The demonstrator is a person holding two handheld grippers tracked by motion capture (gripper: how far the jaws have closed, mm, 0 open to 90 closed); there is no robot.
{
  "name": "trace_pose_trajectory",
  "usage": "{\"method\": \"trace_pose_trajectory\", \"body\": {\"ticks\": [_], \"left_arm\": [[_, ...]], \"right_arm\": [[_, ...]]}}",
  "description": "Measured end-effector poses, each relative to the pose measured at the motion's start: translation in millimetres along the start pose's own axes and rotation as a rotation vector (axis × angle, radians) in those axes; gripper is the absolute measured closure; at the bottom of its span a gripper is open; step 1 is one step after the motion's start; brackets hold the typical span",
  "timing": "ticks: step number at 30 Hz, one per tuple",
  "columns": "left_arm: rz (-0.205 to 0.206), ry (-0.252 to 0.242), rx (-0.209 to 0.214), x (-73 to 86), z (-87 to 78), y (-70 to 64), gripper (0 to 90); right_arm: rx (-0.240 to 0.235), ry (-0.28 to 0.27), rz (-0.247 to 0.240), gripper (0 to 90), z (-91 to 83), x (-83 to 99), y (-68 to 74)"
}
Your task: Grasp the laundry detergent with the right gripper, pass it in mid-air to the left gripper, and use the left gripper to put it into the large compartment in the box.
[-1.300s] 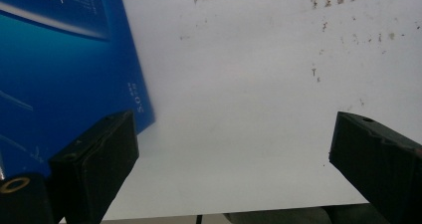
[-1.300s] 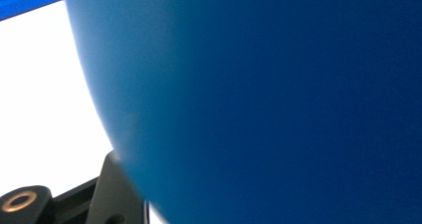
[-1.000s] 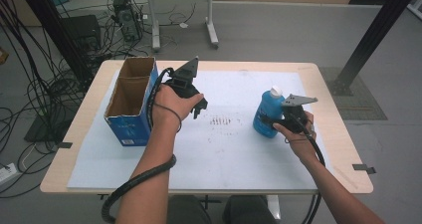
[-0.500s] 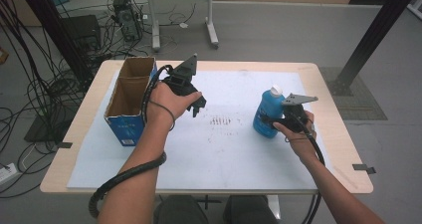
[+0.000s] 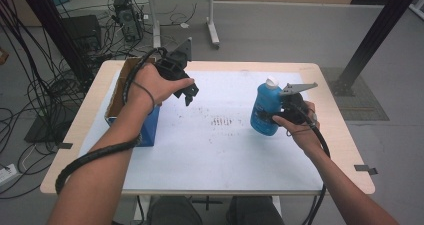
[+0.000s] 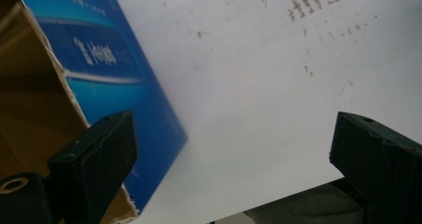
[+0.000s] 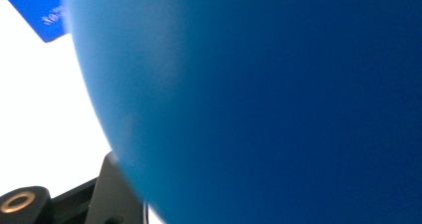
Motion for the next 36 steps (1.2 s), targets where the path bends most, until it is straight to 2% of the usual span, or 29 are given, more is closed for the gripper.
{"method": "trace_pose_trajectory", "body": {"ticks": [1,4,5,6,8,9,12,13,14,16,17,21,23,24,25,26,27,28,30,31,33,36], "left_arm": [[0.0,0.0,0.0,0.0,0.0,0.0,5.3],[0.079,0.015,-0.026,-1.8,-9.9,-0.3,5.3],[0.079,0.015,-0.026,-1.8,-9.9,-0.3,5.3],[0.096,0.018,-0.032,-2.4,-12.0,0.1,5.3],[0.125,0.009,-0.036,-4.8,-18.2,-0.9,5.3],[0.157,0.001,-0.037,-6.9,-24.0,-1.8,5.3],[0.176,-0.009,-0.037,-8.6,-28.9,-3.1,5.2],[0.205,-0.008,-0.039,-9.6,-33.1,-2.9,5.2],[0.215,-0.012,-0.035,-10.2,-35.3,-3.6,5.1],[0.263,-0.03,-0.041,-13.3,-47.2,-2.5,5.1],[0.263,-0.03,-0.041,-13.3,-47.2,-2.5,5.1],[0.345,-0.06,-0.054,-15.7,-64.8,-2.2,5.0],[0.385,-0.078,-0.056,-16.2,-75.2,-2.3,5.0],[0.385,-0.078,-0.056,-16.2,-75.2,-2.3,4.9],[0.429,-0.087,-0.049,-15.5,-81.5,-3.2,4.9],[0.429,-0.087,-0.049,-15.5,-81.5,-3.2,4.9],[0.446,-0.091,-0.047,-15.3,-83.3,-3.7,4.9],[0.458,-0.092,-0.045,-15.1,-84.3,-4.2,5.0],[0.491,-0.092,-0.035,-14.4,-85.8,-5.9,5.0],[0.524,-0.087,-0.034,-12.9,-85.9,-8.5,5.0],[0.537,-0.084,-0.035,-11.8,-85.7,-9.9,5.0],[0.571,-0.078,-0.062,-9.3,-84.9,-13.0,5.1]], "right_arm": [[0.0,0.0,0.0,44.2,0.0,0.0,0.0],[-0.051,0.008,-0.008,44.1,-1.9,-16.5,10.4],[-0.051,0.008,-0.008,44.1,-1.9,-16.5,10.4],[-0.078,0.012,-0.007,44.0,-1.8,-24.3,15.7],[-0.09,0.014,-0.015,44.0,-1.0,-29.0,18.7],[-0.102,0.023,-0.022,44.0,0.3,-35.2,23.3],[-0.13,0.032,-0.03,44.0,2.8,-45.4,30.7],[-0.13,0.032,-0.03,44.0,2.8,-45.4,30.7],[-0.14,0.031,-0.041,43.9,4.0,-49.7,34.3],[-0.157,0.038,-0.065,43.9,6.9,-59.5,43.5],[-0.163,0.039,-0.07,43.9,8.6,-62.9,47.4],[-0.187,0.044,-0.094,43.9,15.3,-72.6,58.1],[-0.217,0.055,-0.113,43.9,24.1,-81.1,69.1],[-0.217,0.055,-0.113,43.9,24.1,-81.1,69.1],[-0.232,0.061,-0.134,43.9,30.2,-86.3,76.6],[-0.232,0.061,-0.134,43.9,30.2,-86.3,76.6],[-0.241,0.055,-0.165,43.9,34.0,-89.6,81.0],[-0.259,0.056,-0.173,43.8,39.2,-93.2,87.5],[-0.285,0.059,-0.185,43.9,45.8,-96.6,94.8],[-0.291,0.058,-0.192,43.9,49.0,-98.2,98.3],[-0.301,0.061,-0.208,43.9,52.5,-99.5,102.4],[-0.342,0.058,-0.236,43.8,60.8,-100.5,111.3]]}}
Point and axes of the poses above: each handheld gripper's, and its own axes: z roughly forward along the jaws, x roughly out of its underside, y roughly to its left, the point moved 5 cm from there along z, roughly forward along the jaws, and after that the axes turned 4 degrees about y, right-handed, at the moved point
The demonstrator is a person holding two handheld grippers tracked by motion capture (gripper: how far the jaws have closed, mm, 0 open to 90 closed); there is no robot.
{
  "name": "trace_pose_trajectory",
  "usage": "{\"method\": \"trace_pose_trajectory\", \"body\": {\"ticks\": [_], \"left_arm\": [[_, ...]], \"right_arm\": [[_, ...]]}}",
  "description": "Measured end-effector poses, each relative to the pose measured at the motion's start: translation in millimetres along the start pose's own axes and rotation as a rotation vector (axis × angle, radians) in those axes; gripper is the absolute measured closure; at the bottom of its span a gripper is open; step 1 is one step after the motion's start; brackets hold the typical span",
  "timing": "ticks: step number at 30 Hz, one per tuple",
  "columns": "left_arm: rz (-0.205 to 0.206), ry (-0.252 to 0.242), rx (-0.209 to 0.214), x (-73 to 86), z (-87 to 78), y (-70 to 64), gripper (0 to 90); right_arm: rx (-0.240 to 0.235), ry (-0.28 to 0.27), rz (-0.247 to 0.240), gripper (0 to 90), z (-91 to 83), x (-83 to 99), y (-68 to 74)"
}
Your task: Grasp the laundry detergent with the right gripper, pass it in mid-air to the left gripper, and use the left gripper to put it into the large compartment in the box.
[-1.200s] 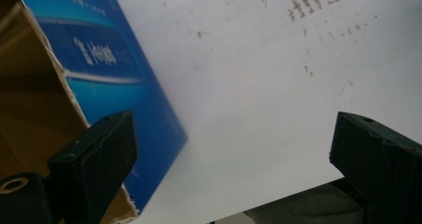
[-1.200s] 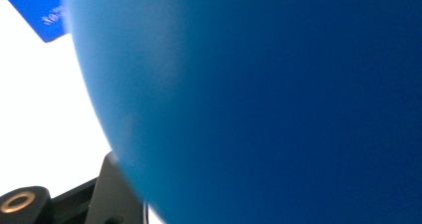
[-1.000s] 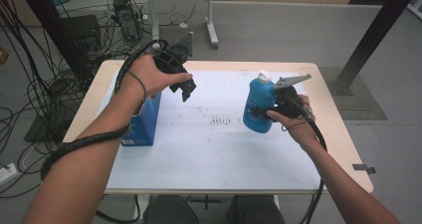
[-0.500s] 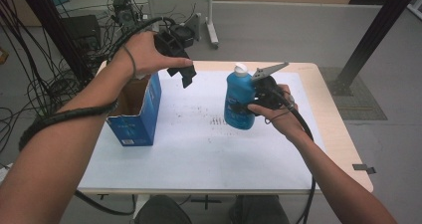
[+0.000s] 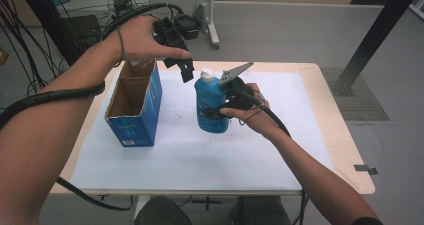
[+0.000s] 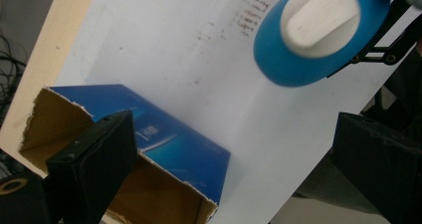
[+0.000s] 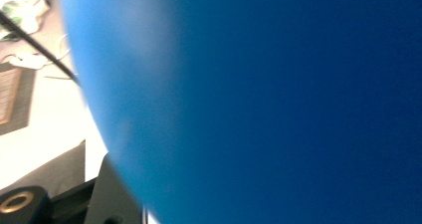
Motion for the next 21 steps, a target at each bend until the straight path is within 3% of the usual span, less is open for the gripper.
{"method": "trace_pose_trajectory", "body": {"ticks": [9,14,21], "left_arm": [[0.091,0.024,0.045,0.8,-0.1,-16.3,5.4],[0.128,0.041,0.051,-1.3,3.7,-22.9,5.2],[0.179,0.071,0.128,-2.6,15.6,-33.3,4.7]], "right_arm": [[-0.092,-0.008,-0.092,43.8,19.0,-2.2,14.6],[-0.111,-0.025,-0.115,43.8,20.4,-3.8,17.6],[-0.159,-0.058,-0.156,43.8,19.2,-8.3,21.9]]}}
Point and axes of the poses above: each handheld gripper's, and its own axes: z roughly forward along the jaws, x roughly out of its underside, y roughly to its left, the point moved 5 cm from there along z, roughly forward along the jaws, and after that the axes turned 4 degrees about y, right-handed, at the moved point
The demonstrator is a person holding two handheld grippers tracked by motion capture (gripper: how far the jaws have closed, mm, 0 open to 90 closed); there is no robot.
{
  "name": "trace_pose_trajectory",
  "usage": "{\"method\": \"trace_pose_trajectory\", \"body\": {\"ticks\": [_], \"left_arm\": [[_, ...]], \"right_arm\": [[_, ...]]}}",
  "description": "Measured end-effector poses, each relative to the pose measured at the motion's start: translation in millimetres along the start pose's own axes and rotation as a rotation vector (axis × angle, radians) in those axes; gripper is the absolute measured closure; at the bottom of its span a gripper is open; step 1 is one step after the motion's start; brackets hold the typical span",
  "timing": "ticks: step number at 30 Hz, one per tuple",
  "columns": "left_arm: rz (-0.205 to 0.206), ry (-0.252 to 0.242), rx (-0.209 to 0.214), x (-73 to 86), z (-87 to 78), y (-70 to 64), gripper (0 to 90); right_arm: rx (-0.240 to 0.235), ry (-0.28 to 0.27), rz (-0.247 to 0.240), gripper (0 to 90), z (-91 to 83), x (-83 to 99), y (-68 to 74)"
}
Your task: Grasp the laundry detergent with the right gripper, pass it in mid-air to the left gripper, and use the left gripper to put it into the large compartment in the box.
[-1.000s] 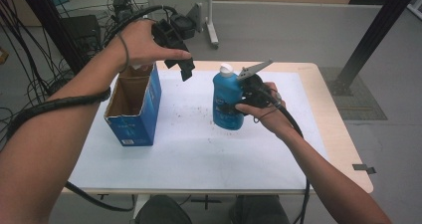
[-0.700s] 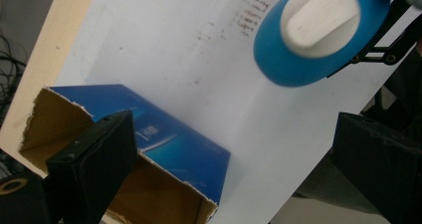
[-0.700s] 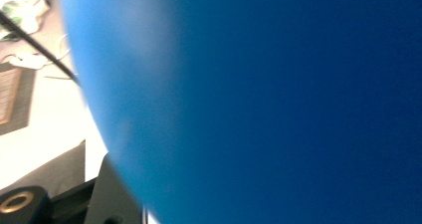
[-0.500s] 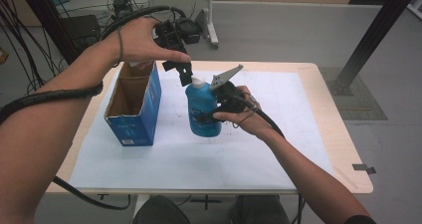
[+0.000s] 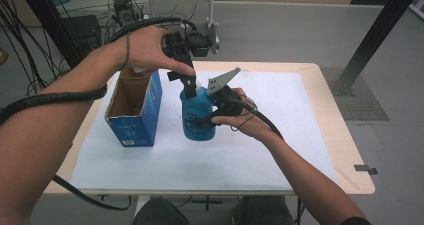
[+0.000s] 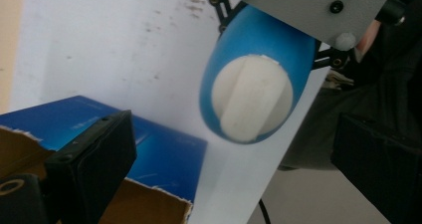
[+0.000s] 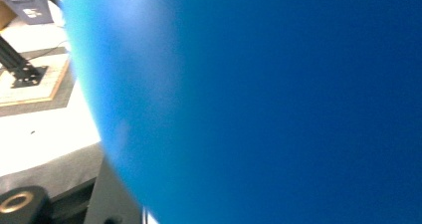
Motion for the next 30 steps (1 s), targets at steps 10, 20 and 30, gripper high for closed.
{"method": "trace_pose_trajectory", "body": {"ticks": [10,20,30], "left_arm": [[0.026,0.034,0.033,-6.1,15.5,-5.3,4.7],[0.058,0.039,0.055,-11.2,26.2,-9.8,4.7],[0.061,0.044,0.053,-11.1,29.4,-11.0,4.7]], "right_arm": [[-0.032,0.004,-0.052,43.6,1.4,-2.8,7.4],[-0.035,-0.016,-0.082,43.6,-3.2,-5.2,8.9],[-0.028,-0.033,-0.094,43.6,-6.0,-12.0,8.1]]}}
Point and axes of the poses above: each handheld gripper's, and its own axes: z roughly forward along the jaws, x roughly out of its underside, y roughly to its left, the point moved 5 cm from there along z, roughly forward along the jaws, and after that the axes turned 4 degrees about y, right-handed, at the moved point
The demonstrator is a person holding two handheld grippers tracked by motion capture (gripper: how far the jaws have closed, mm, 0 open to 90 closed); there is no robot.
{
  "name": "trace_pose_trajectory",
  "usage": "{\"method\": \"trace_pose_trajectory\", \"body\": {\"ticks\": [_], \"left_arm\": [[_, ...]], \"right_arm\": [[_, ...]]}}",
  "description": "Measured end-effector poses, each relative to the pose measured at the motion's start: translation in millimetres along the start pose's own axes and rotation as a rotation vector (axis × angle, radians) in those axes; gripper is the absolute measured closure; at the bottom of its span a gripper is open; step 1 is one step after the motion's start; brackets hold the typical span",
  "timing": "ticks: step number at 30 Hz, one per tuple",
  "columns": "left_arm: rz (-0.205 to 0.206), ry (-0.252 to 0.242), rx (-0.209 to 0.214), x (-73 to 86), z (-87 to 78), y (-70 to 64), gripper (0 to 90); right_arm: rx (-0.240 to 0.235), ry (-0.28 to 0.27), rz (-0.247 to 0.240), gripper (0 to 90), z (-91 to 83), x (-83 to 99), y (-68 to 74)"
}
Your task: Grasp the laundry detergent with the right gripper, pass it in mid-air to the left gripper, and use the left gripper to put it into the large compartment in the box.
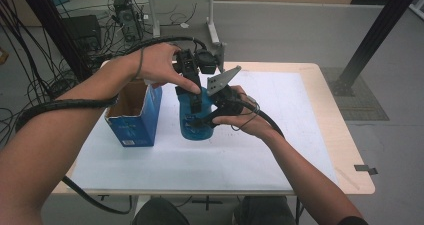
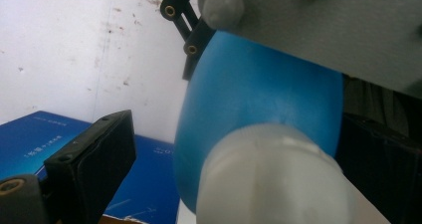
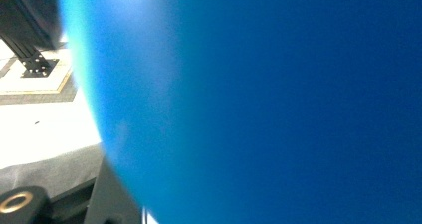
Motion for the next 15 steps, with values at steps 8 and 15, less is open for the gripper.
{"method": "trace_pose_trajectory", "body": {"ticks": [8,15], "left_arm": [[0.002,-0.001,-0.003,1.7,0.3,-1.3,4.7],[0.001,-0.009,-0.006,2.2,0.6,-1.0,4.8]], "right_arm": [[-0.002,0.002,-0.008,43.6,2.2,-3.6,1.4],[-0.006,0.002,-0.02,43.6,3.3,-4.3,1.1]]}}
Point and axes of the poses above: each handheld gripper's, and its own axes: z roughly forward along the jaws, x roughly out of its underside, y roughly to its left, the point moved 5 cm from there along z, roughly forward along the jaws, and after that the axes turned 4 degrees about y, right-handed, at the moved point
